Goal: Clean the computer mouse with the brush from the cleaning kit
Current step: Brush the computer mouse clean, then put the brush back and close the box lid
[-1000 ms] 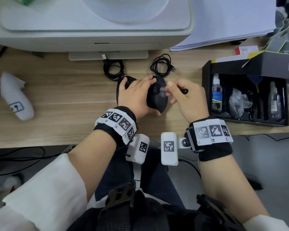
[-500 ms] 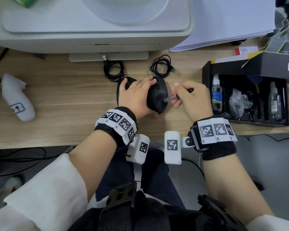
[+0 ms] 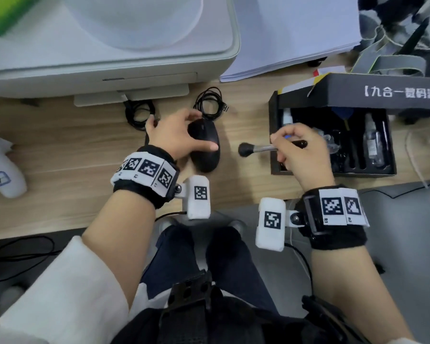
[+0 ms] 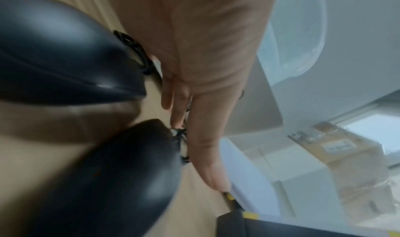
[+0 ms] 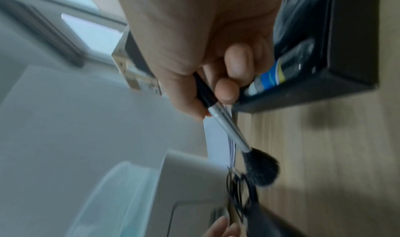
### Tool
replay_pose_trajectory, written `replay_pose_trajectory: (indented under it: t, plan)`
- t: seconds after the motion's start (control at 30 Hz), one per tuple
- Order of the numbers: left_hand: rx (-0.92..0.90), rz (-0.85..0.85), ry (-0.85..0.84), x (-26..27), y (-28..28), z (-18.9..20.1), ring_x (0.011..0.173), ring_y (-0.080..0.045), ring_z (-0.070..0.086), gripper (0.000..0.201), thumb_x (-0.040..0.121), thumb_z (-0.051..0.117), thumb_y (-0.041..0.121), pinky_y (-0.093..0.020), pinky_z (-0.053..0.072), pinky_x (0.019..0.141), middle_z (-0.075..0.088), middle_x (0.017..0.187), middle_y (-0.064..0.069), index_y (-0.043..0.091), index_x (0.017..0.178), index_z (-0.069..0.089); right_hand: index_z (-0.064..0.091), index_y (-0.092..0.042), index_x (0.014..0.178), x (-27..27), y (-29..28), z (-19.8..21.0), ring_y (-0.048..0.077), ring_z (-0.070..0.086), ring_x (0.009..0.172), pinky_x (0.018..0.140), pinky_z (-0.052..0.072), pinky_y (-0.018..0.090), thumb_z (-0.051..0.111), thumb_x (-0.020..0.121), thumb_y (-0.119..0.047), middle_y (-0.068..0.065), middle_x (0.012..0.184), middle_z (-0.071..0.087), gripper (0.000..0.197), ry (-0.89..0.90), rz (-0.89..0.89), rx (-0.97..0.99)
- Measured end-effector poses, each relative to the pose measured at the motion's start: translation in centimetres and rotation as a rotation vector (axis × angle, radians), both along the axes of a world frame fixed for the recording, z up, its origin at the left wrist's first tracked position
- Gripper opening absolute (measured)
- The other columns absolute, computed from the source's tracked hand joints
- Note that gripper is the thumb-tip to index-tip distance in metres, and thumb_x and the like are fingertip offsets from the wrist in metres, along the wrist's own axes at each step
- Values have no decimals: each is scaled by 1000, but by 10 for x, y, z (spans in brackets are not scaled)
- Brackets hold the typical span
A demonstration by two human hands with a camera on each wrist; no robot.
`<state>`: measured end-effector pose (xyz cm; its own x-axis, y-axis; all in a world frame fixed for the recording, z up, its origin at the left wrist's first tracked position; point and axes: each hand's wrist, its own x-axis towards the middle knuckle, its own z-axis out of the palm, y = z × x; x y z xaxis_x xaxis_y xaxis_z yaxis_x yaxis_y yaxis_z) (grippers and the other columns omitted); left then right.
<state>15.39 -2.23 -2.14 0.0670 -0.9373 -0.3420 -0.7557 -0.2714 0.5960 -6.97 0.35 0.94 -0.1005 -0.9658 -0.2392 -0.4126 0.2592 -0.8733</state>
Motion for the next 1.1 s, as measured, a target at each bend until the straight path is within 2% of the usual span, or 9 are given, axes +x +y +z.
replay_pose_trajectory:
  t: [0.1, 0.17, 0.27, 0.37, 0.47, 0.57, 0.73, 0.83, 1.1]
  plan:
    - [-147, 43, 141, -31, -15, 19, 108, -11, 56, 59, 49, 81, 51, -46, 30, 109, 60, 104, 14, 32, 100, 56, 56, -24, 69, -42, 2, 5, 3, 45, 37, 42, 37, 15, 63, 82, -14, 3, 58, 55, 18, -85, -198, -75]
    - [-181, 38, 267, -62, -18, 26, 97, -12, 55, 56, 53, 85, 37, -34, 44, 98, 57, 102, 9, 28, 96, 51, 58, -26, 70, -70, 6, 5, 3, 50, 38, 44, 39, 15, 64, 81, -17, 2, 65, 60, 15, -72, -328, -111]
    - [-266, 123, 541, -106, -17, 32, 97, -12, 50, 73, 56, 86, 16, -15, 42, 83, 49, 113, 4, 23, 116, 44, 64, -26, 79, -111, 10, 1, 3, 61, 51, 59, 48, 21, 63, 79, -16, 6, 84, 68, 10, -21, -495, -140]
    - [-324, 22, 637, -137, -19, 36, 119, -11, 47, 77, 66, 80, 17, -23, 37, 98, 44, 126, 11, 32, 127, 33, 69, -26, 95, -140, 11, -2, 12, 67, 75, 79, 54, 27, 58, 80, -16, 2, 86, 70, 21, 62, -593, -157]
    - [-395, -32, 673, -163, -30, 41, 114, -13, 52, 54, 75, 64, 23, -35, 42, 101, 54, 119, 7, 27, 124, 43, 67, -18, 111, -158, 4, -10, 14, 63, 85, 76, 49, 13, 54, 86, -17, 5, 94, 70, 28, 139, -560, -157]
    - [-463, 98, 670, -178, -46, 42, 81, 0, 55, 28, 77, 48, 15, -24, 44, 78, 62, 89, 12, 19, 102, 59, 65, -13, 115, -162, -8, -24, 26, 64, 92, 86, 50, 29, 52, 88, -21, 11, 102, 71, 31, 252, -481, -139]
    - [-534, 192, 535, -191, -68, 55, 96, -1, 50, 28, 92, 40, 6, 2, 36, 74, 57, 101, 8, 6, 111, 60, 65, -13, 115, -160, -12, -45, 30, 62, 97, 83, 46, 33, 54, 88, -23, 14, 107, 67, 31, 426, -359, -88]
    - [-510, 190, 469, -189, -76, 55, 94, -3, 47, 29, 97, 37, 18, 3, 35, 67, 55, 100, 9, 10, 114, 58, 66, -12, 114, -159, -12, -48, 30, 58, 93, 73, 36, 27, 53, 89, -22, 15, 108, 59, 30, 502, -324, -46]
    - [-513, 196, 485, -189, -73, 54, 87, -1, 48, 29, 96, 37, 15, 1, 36, 67, 55, 96, 10, 8, 113, 58, 61, -22, 122, -156, -13, -49, 33, 56, 96, 76, 39, 33, 46, 91, -16, 14, 112, 55, 35, 554, -246, -5]
